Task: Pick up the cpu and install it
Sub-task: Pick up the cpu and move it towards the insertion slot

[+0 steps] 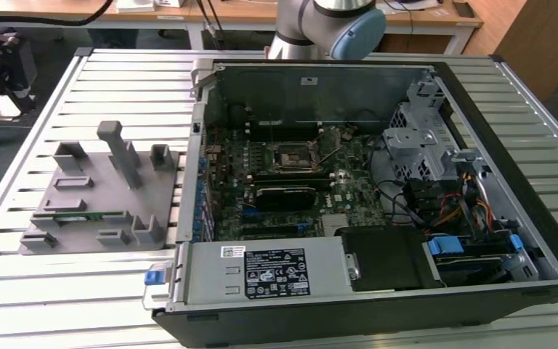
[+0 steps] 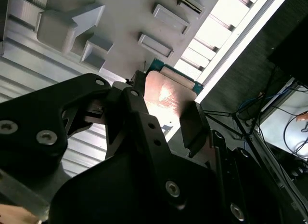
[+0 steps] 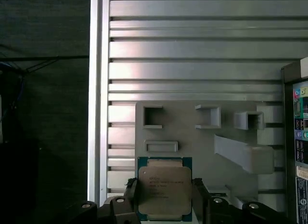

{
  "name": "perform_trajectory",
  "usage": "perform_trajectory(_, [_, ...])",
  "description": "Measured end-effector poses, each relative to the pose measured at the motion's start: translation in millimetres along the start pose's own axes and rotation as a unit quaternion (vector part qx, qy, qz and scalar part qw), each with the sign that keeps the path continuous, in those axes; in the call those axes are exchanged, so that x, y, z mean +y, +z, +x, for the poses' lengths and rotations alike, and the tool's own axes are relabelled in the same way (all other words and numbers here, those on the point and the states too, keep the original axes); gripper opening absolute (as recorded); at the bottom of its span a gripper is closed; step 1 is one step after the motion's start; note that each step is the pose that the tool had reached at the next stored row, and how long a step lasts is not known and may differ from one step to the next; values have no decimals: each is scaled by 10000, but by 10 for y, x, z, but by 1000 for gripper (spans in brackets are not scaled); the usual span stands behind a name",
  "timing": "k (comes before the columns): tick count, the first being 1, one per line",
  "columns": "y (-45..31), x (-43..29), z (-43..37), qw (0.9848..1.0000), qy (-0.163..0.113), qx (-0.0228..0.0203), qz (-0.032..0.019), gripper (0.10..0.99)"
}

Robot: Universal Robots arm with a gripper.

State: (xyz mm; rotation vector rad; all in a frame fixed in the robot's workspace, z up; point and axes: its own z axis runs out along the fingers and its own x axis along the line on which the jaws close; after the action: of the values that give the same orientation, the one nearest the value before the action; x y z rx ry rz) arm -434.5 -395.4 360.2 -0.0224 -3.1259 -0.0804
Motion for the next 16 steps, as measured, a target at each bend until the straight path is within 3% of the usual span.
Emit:
perform_trajectory(12, [-215, 55, 4, 10000, 0, -1, 0, 533])
perform_trajectory(16, [-246, 62, 4, 10000, 0, -2, -1, 533])
